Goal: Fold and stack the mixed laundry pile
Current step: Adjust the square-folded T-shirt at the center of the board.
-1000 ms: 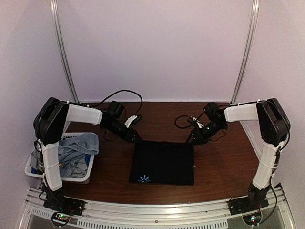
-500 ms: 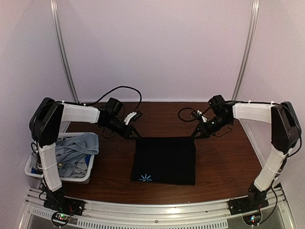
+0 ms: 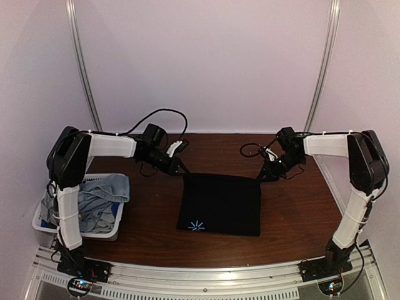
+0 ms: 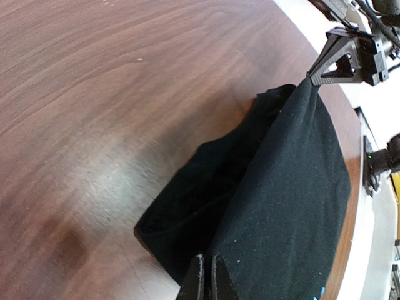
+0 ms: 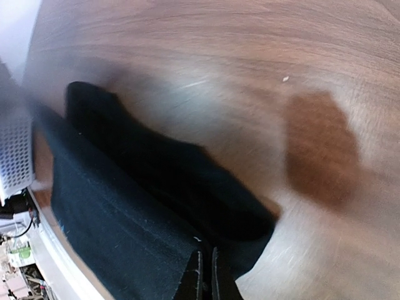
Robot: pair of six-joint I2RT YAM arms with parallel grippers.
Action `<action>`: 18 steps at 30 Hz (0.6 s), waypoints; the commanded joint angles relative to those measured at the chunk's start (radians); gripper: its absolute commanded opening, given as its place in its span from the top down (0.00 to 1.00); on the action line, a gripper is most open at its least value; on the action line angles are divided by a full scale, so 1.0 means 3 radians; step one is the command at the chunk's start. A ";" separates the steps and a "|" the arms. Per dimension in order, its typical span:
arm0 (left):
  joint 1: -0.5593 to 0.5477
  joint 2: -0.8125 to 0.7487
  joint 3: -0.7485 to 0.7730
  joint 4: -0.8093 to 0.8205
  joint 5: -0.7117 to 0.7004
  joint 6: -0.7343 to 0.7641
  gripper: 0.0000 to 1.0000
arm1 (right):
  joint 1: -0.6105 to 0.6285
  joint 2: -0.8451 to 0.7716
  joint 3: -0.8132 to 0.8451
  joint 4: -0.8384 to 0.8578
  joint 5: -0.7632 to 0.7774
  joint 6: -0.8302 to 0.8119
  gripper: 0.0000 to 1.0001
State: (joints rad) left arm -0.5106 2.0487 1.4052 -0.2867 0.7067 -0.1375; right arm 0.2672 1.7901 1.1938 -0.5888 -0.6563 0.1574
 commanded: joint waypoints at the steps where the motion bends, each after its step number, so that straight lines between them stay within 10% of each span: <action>1: 0.0059 0.0340 0.0354 -0.0074 -0.0262 -0.0188 1.00 | -0.0091 0.0378 0.0226 0.0111 0.0523 0.0106 1.00; 18: 0.0025 0.0109 0.0404 -0.0385 -0.0598 -0.0105 1.00 | 0.0117 0.0673 0.1039 0.0006 0.0387 0.0180 1.00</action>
State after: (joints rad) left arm -0.5133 2.1971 1.5669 -0.3801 0.5529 -0.2180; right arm 0.2920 2.0872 1.4948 -0.5507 -0.5411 0.1921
